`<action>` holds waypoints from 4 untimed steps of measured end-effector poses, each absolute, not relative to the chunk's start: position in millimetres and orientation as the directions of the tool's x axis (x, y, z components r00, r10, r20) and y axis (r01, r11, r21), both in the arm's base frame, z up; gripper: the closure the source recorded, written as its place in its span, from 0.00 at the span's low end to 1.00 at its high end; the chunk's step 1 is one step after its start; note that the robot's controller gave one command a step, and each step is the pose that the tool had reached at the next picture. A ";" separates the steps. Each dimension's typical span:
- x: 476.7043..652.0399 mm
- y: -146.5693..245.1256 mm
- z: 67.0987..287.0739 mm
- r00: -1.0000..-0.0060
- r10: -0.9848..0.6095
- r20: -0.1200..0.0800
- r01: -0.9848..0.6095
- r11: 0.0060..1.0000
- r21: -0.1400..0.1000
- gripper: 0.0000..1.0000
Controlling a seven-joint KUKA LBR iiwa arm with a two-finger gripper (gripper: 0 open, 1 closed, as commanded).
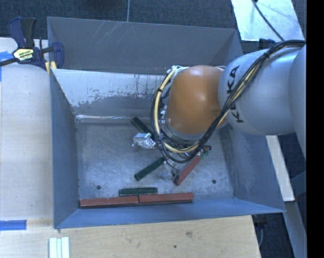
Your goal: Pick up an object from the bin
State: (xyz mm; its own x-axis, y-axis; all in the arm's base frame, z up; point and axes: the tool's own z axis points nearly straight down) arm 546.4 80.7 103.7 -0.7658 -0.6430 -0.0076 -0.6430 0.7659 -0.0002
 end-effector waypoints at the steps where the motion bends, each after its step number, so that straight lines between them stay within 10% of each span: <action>1: 562.8 104.8 69.2 -0.604 -0.797 -0.006 -0.797 0.604 -0.002 0.00; 2: 559.2 82.4 70.3 -0.693 -0.721 -0.002 -0.721 0.693 0.000 0.00; 3: 559.8 83.4 71.3 -0.692 -0.722 -0.004 -0.722 0.692 -0.001 1.00; 4: 560.5 83.6 73.5 -0.691 -0.723 -0.004 -0.723 0.691 -0.002 1.00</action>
Offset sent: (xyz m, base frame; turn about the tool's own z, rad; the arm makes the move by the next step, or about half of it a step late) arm 0.0159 0.0237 -0.0337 -0.2251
